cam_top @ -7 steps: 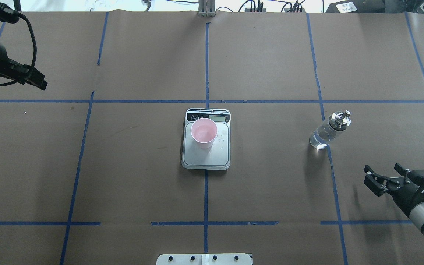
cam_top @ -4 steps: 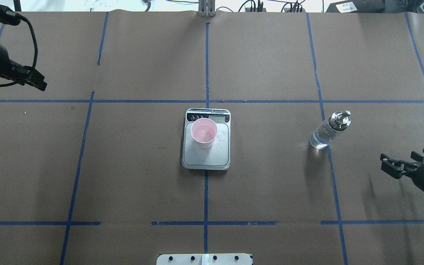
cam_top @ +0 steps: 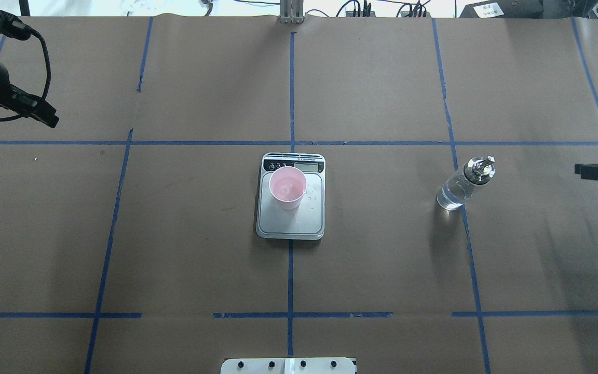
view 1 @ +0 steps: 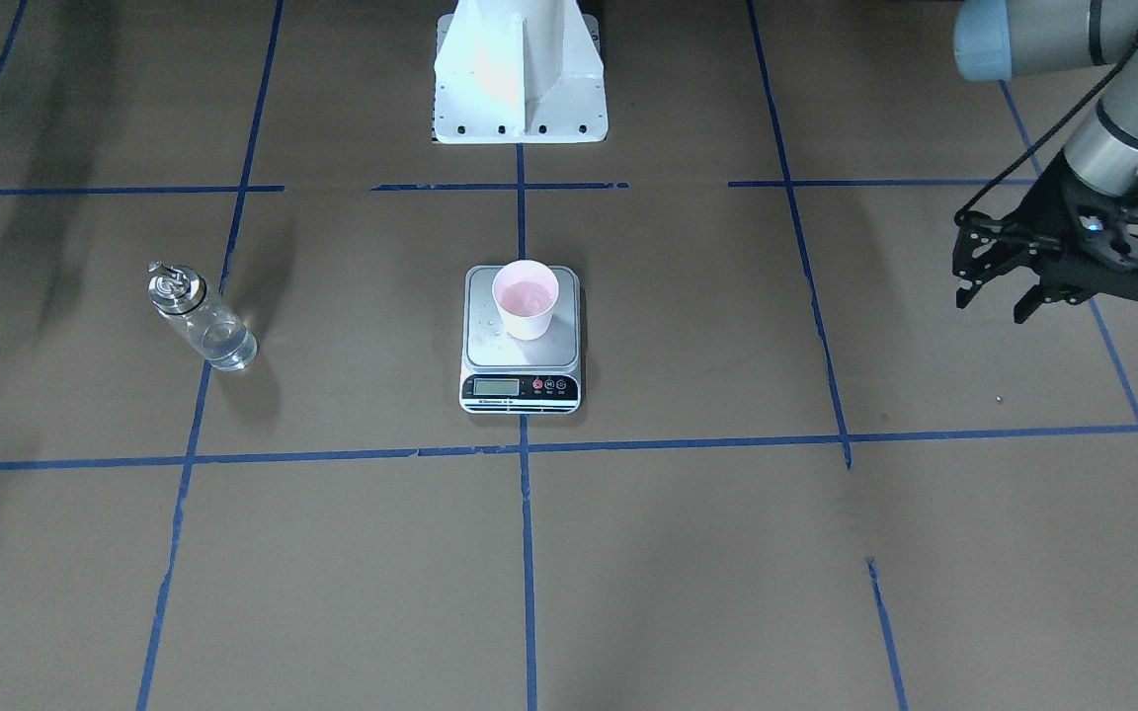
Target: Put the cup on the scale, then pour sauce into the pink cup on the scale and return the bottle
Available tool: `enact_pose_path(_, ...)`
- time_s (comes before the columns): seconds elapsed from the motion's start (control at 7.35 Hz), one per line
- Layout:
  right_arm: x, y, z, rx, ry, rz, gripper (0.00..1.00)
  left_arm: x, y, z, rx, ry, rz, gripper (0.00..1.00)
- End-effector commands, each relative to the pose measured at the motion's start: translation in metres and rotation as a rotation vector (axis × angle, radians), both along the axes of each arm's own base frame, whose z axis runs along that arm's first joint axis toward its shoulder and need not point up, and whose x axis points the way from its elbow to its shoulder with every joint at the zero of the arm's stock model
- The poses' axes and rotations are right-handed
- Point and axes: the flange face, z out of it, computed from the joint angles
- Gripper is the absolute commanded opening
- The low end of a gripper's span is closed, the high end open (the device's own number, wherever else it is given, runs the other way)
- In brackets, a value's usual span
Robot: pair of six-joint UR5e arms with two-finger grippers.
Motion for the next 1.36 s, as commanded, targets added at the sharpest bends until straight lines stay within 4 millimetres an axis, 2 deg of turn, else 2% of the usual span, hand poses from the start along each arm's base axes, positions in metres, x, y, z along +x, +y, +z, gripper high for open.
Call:
enact_pose_path(0.0, 0.082, -0.051, -0.027, -0.065, 0.026, -0.209, 1.00, -0.066, -0.040, 0.070, -0.012, 0.018, 0.034, 0.61)
enact_pose_path(0.14, 0.100, -0.049, -0.020, -0.066, 0.054, -0.317, 1.00, -0.117, -0.060, 0.120, -0.027, -0.001, 0.027, 0.62)
enact_pose_path(0.27, 0.101, -0.049, -0.014, -0.108, 0.055, -0.355, 1.00, -0.185, -0.069, 0.165, -0.072, -0.017, -0.037, 0.83)
enact_pose_path(0.41, 0.100, -0.058, -0.009, -0.191, 0.019, -0.356, 1.00, -0.224, -0.074, 0.176, -0.107, 0.006, -0.095, 1.00)
enact_pose_path(0.54, 0.097, -0.064, -0.008, -0.226, -0.047, -0.359, 1.00, -0.224, -0.053, 0.190, -0.138, 0.075, -0.086, 1.00)
enact_pose_path(0.68, 0.097, -0.065, -0.014, -0.214, -0.046, -0.359, 1.00, -0.222, -0.043, 0.169, -0.125, 0.093, -0.096, 1.00)
enact_pose_path(0.82, 0.097, -0.058, -0.002, -0.211, -0.043, -0.353, 1.00, -0.222, -0.028, 0.184, -0.176, 0.087, -0.099, 1.00)
enact_pose_path(1.09, 0.098, -0.051, 0.046, -0.167, -0.029, -0.347, 1.00, -0.219, 0.000, 0.179, -0.194, 0.093, -0.130, 1.00)
enact_pose_path(1.22, 0.094, -0.054, 0.046, -0.207, -0.044, -0.286, 1.00, -0.221, 0.031, 0.180, -0.219, 0.090, -0.164, 1.00)
